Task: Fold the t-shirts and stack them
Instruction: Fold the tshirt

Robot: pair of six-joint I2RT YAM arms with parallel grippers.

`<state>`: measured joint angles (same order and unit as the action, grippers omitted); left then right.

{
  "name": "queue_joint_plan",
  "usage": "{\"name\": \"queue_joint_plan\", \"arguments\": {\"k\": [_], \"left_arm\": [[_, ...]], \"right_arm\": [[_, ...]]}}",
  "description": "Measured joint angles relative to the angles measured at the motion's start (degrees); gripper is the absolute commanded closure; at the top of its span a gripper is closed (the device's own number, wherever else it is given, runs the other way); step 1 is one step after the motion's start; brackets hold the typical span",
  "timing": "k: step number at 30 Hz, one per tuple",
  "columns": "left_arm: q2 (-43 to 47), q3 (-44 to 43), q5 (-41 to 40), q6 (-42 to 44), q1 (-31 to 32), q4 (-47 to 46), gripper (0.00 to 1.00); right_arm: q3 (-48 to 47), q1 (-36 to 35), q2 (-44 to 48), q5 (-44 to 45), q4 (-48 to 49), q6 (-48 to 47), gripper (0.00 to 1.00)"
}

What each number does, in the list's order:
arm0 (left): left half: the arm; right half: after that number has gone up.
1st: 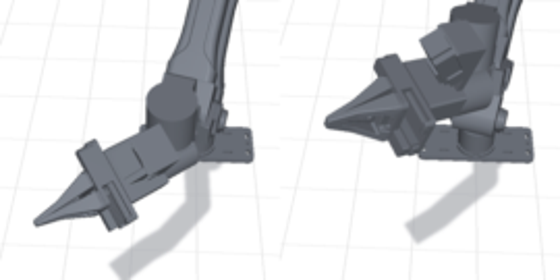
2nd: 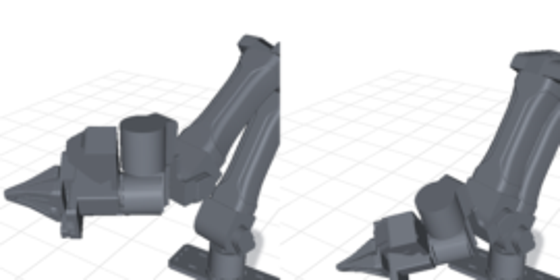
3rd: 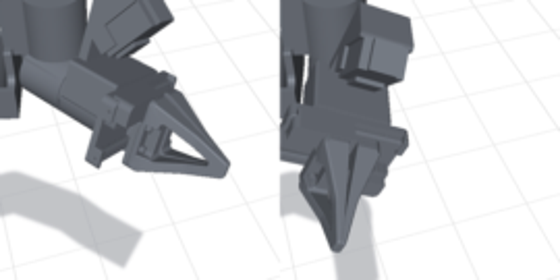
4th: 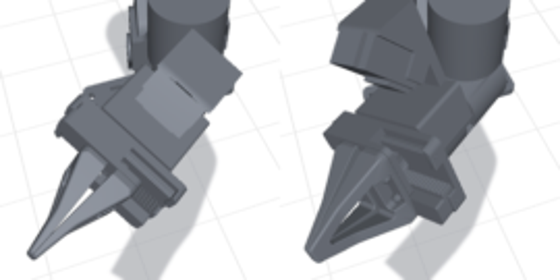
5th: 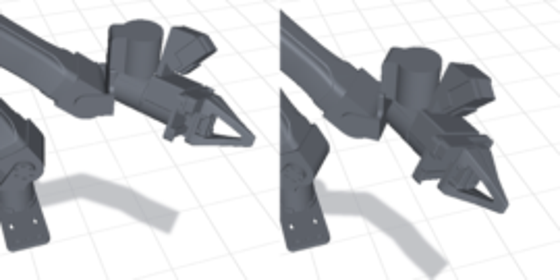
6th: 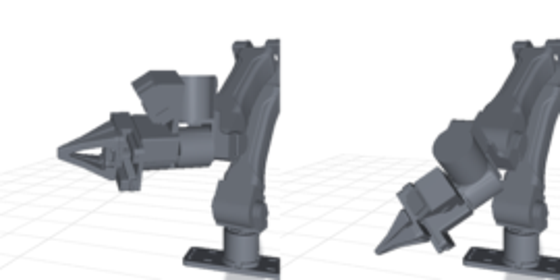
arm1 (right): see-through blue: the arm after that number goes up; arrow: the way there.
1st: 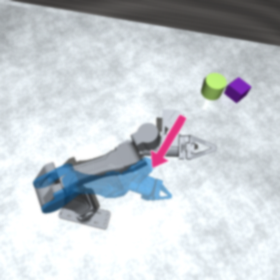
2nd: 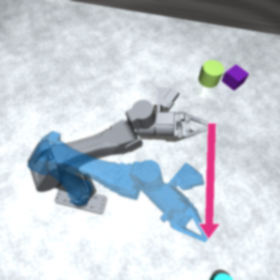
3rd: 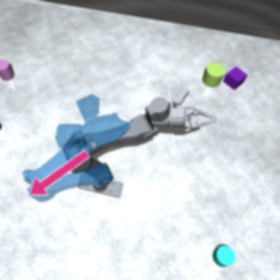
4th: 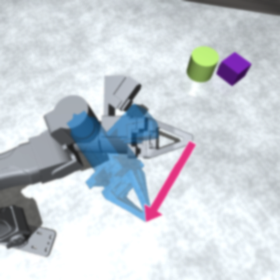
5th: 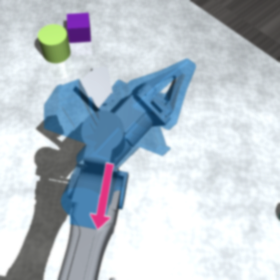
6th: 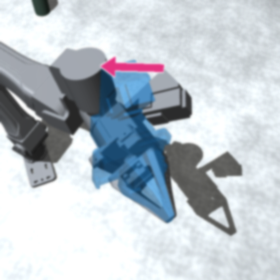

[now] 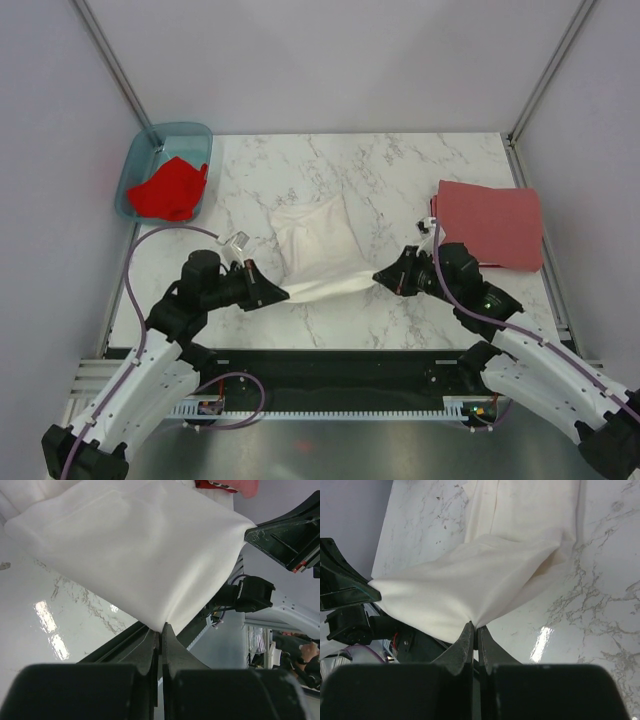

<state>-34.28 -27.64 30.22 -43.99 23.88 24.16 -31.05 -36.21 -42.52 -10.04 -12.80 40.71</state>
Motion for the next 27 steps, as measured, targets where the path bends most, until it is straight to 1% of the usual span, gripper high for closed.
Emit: {"name": "queue_joint_plan", "arguments": {"k": [3,7,17,21,27], "left_arm": [[-0.9,0.0,0.4,-0.7,0.0,0.2,0.98],[-3.8,-0.6,0.5,-1.4,0.0,0.2,0.98],[-14.7,-8.8,0.1,-1.8,-0.5,-0.4,0.98],[-19.6,-10.5,0.3,-1.9,-2.2,-1.3,0.98],[-26.5,-12.5,0.9,-2.2,-6.8,-4.3,0.98]], "right_arm": [[-1.6,-0.1,-1.2,0.9,-2.1,-0.5,1.00],[-5.7,-0.1,-5.4,3.3,-3.0,-1.7,1.00],[-17.6,0.2,-18.2,10.0,-3.4,-4.6,1.00],[-21.7,1.2,-23.7,10.9,-2.3,-5.4,1.00],[-25.3,3.6,-32.7,10.6,1.2,-6.1,1.00]]}}
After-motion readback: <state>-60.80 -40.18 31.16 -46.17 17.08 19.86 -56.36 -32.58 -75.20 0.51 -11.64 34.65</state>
